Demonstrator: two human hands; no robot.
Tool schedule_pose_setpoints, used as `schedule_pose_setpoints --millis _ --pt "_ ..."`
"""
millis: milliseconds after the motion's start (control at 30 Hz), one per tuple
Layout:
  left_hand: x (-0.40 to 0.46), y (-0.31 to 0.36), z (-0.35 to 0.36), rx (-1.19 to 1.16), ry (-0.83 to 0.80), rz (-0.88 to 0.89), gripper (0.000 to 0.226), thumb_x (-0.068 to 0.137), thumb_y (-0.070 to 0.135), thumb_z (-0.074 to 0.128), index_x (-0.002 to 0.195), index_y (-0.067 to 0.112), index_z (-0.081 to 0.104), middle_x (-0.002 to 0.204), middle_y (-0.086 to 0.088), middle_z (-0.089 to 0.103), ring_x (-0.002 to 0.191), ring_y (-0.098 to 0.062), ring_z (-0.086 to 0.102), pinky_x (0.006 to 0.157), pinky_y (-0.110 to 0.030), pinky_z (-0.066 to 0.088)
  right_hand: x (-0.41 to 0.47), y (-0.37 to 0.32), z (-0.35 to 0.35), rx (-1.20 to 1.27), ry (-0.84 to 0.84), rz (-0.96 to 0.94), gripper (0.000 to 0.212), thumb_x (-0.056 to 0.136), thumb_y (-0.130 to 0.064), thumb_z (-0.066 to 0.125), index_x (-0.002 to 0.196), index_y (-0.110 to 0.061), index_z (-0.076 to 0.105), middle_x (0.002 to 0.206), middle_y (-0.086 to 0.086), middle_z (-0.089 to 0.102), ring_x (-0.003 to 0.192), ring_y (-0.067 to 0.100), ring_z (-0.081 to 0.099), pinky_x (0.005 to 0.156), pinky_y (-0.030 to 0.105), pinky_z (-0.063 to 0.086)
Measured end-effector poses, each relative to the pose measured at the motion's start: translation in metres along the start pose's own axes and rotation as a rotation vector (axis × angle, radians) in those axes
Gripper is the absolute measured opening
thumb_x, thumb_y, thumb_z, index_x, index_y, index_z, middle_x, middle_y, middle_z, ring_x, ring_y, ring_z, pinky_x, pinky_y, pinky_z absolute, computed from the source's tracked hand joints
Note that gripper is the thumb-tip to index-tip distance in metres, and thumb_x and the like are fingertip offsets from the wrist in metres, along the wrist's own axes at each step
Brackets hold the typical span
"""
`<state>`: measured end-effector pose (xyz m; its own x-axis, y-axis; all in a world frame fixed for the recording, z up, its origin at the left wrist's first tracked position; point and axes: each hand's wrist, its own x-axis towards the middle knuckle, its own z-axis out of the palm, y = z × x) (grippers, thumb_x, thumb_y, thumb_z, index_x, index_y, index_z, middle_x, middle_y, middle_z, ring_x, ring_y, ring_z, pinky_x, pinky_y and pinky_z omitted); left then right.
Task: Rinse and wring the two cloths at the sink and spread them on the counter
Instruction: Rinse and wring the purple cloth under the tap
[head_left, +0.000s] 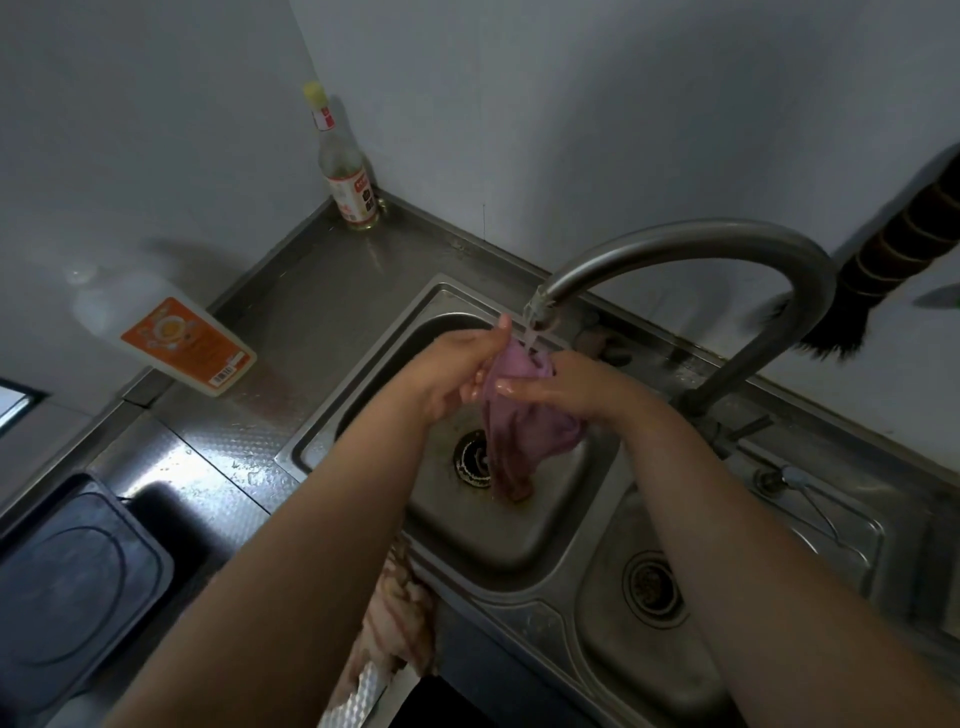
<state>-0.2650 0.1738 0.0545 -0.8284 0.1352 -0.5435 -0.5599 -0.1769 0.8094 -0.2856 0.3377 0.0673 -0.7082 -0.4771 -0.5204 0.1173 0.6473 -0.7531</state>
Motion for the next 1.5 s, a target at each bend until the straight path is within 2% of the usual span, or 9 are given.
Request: schedule_pose_setpoints --millis 134,367,501,735,901,1002,1202,1336,1502 --pt "-0.002 -0.001 -0.004 -0.033 -0.246 0.107 0.009 0.086 0.016 0.064 0.092 0.01 0.06 0.09 -0.005 0.068 0.08 -0.014 0.066 0.072 -0.024 0.056 -0.004 0.005 0.003 0.194 0.09 -0.088 0.041 0.076 -0.056 0.067 0.102 -0.025 0.07 0.099 0.001 0.072 0.099 0.016 0.065 0.092 0.041 0.05" --pt "-0.003 -0.034 -0.004 0.376 -0.194 0.123 0.009 0.083 0.016 0.069 0.088 0.012 0.063 0.09 -0.008 0.065 0.089 -0.024 0.062 0.095 -0.05 0.047 -0.006 0.008 -0.003 0.655 0.175 -0.115 0.02 0.097 -0.034 0.05 0.093 -0.019 0.063 0.095 0.003 0.067 0.094 0.016 0.066 0.083 0.033 0.05" --pt "-0.007 -0.042 -0.001 -0.002 -0.08 0.105 0.015 0.089 0.019 0.058 0.095 0.006 0.064 0.091 -0.01 0.063 0.088 -0.019 0.06 0.091 -0.035 0.047 -0.001 0.008 -0.009 1.004 0.25 -0.101 0.024 0.094 -0.031 0.055 0.102 -0.009 0.057 0.102 0.015 0.062 0.099 0.026 0.064 0.087 0.037 0.052" --pt "-0.007 -0.017 0.044 -0.212 0.371 -0.01 0.03 0.098 0.03 0.048 0.083 0.009 0.065 0.068 -0.008 0.063 0.066 -0.021 0.063 0.066 -0.032 0.052 -0.004 -0.018 0.04 0.294 0.453 -0.045 0.043 0.099 -0.044 0.041 0.065 -0.02 0.054 0.055 -0.007 0.057 0.054 0.01 0.056 0.054 0.023 0.042" --pt "-0.008 -0.014 0.074 -0.386 0.325 -0.09 0.033 0.098 0.036 0.052 0.076 0.011 0.059 0.042 0.0 0.052 0.029 -0.009 0.047 0.031 -0.013 0.034 0.016 -0.013 0.025 0.133 0.649 -0.017 0.032 0.097 -0.028 0.04 0.077 -0.012 0.06 0.074 0.006 0.062 0.073 0.023 0.061 0.063 0.035 0.047" --pt "0.004 -0.012 0.057 -0.419 0.423 -0.056 0.031 0.101 0.035 0.045 0.079 0.016 0.057 0.066 0.0 0.059 0.046 -0.008 0.057 0.036 -0.013 0.043 0.009 -0.025 0.042 -0.005 0.591 -0.146 0.041 0.102 -0.034 0.038 0.074 -0.012 0.058 0.063 0.001 0.056 0.058 0.015 0.055 0.05 0.024 0.039" --pt "-0.008 -0.006 0.065 -0.335 0.317 -0.123 0.033 0.101 0.036 0.047 0.088 0.009 0.062 0.047 -0.001 0.061 0.039 -0.01 0.059 0.04 -0.017 0.047 0.018 -0.017 0.027 -0.029 0.604 -0.038 0.033 0.1 -0.03 0.043 0.076 -0.012 0.056 0.077 0.008 0.063 0.075 0.024 0.063 0.066 0.022 0.045" --pt "-0.004 0.005 0.038 -0.39 0.243 -0.146 0.048 0.098 0.049 0.043 0.095 0.008 0.067 0.077 -0.008 0.072 0.072 -0.019 0.07 0.076 -0.033 0.056 0.015 -0.019 0.04 0.009 0.602 -0.1 0.043 0.101 -0.039 0.038 0.065 -0.019 0.049 0.064 0.002 0.056 0.066 0.022 0.062 0.058 0.031 0.045" --pt "0.003 0.016 -0.002 0.008 0.149 -0.103 0.047 0.09 0.054 0.054 0.081 0.009 0.063 0.083 -0.009 0.067 0.077 -0.022 0.066 0.078 -0.036 0.054 0.011 0.002 -0.01 0.21 0.336 -0.093 0.015 0.098 -0.032 0.049 0.108 -0.02 0.054 0.09 -0.003 0.059 0.089 0.015 0.059 0.056 0.009 0.039"
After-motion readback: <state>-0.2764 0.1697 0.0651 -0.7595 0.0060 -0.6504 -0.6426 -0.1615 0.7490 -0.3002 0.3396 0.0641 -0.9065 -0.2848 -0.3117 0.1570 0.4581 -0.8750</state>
